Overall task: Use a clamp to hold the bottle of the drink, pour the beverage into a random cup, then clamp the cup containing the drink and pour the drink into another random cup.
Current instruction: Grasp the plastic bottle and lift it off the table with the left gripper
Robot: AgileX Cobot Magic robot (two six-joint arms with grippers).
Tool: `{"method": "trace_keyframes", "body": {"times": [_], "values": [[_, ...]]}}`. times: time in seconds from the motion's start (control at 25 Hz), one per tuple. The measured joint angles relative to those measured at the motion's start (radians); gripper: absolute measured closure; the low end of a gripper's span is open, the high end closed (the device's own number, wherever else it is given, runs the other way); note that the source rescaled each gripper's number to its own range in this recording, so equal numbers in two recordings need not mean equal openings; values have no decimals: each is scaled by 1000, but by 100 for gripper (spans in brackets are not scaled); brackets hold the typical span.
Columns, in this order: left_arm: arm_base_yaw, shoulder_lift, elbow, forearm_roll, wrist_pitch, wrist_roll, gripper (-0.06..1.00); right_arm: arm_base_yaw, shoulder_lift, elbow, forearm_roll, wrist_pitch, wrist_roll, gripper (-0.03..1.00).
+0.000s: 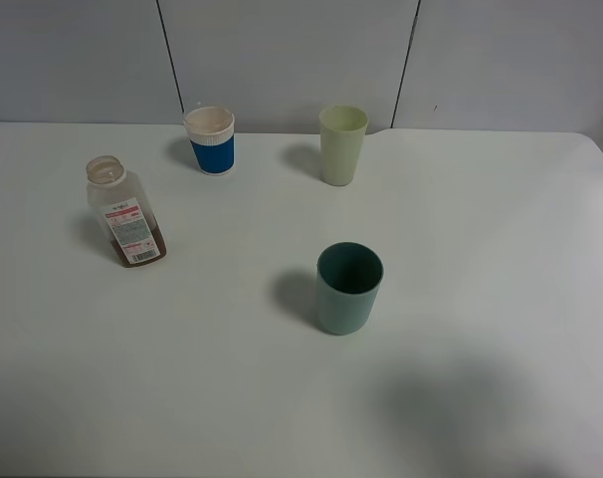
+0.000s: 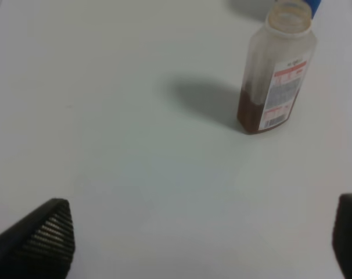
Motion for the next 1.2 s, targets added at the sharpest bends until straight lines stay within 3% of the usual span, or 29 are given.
{"method": "trace_keyframes", "body": {"times": [1.2], "values": [[17, 0, 0, 0, 0, 0, 13, 0, 0, 0, 0, 0, 0, 23]]}}
